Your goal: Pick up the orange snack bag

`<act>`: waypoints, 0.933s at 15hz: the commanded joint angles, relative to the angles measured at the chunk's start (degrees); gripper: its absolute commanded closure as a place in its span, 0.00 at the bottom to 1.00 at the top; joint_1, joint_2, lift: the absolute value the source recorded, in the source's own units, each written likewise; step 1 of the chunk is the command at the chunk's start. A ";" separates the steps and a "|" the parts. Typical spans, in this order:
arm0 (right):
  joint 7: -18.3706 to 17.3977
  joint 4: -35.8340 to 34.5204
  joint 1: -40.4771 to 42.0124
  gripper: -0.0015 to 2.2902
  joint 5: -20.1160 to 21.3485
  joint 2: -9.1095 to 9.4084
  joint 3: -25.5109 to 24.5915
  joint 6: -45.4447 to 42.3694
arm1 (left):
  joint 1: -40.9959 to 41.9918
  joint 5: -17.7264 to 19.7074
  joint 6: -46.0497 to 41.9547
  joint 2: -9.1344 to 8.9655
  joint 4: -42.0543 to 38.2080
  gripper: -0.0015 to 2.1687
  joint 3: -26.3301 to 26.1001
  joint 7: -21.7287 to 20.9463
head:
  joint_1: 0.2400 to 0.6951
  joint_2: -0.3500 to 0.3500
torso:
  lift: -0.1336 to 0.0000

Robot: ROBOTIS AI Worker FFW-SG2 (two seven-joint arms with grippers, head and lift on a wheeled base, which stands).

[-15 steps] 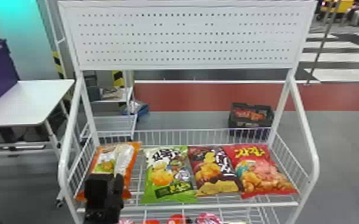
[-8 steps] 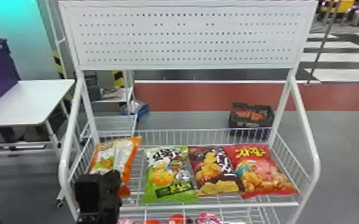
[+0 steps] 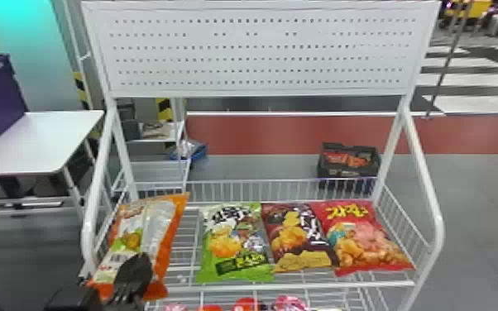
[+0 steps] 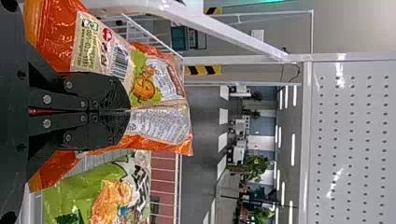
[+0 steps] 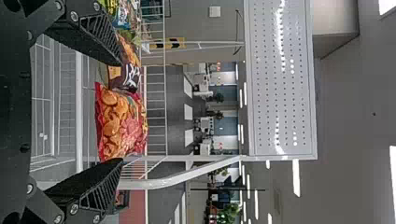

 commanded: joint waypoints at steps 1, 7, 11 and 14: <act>0.00 0.36 -0.28 0.07 -0.08 0.00 0.11 0.00 | 6.11 -0.22 -6.71 1.52 -2.51 0.58 0.46 0.04 | 0.57 0.50 | 1.00; 0.00 0.98 -0.72 0.07 -0.26 0.00 0.20 0.00 | 17.62 -1.80 -21.12 3.19 -3.65 0.58 1.08 -0.40 | 0.57 0.50 | 1.00; 0.00 1.15 -0.90 0.07 -0.17 0.09 0.20 0.00 | 22.81 -2.86 -29.74 3.28 -1.89 0.58 1.08 -0.75 | 0.57 0.50 | 1.00; 0.00 1.15 -0.90 0.07 -0.17 0.09 0.38 0.00 | 25.53 -4.62 -34.31 3.28 -1.89 0.58 1.08 -0.57 | 0.57 0.50 | 1.00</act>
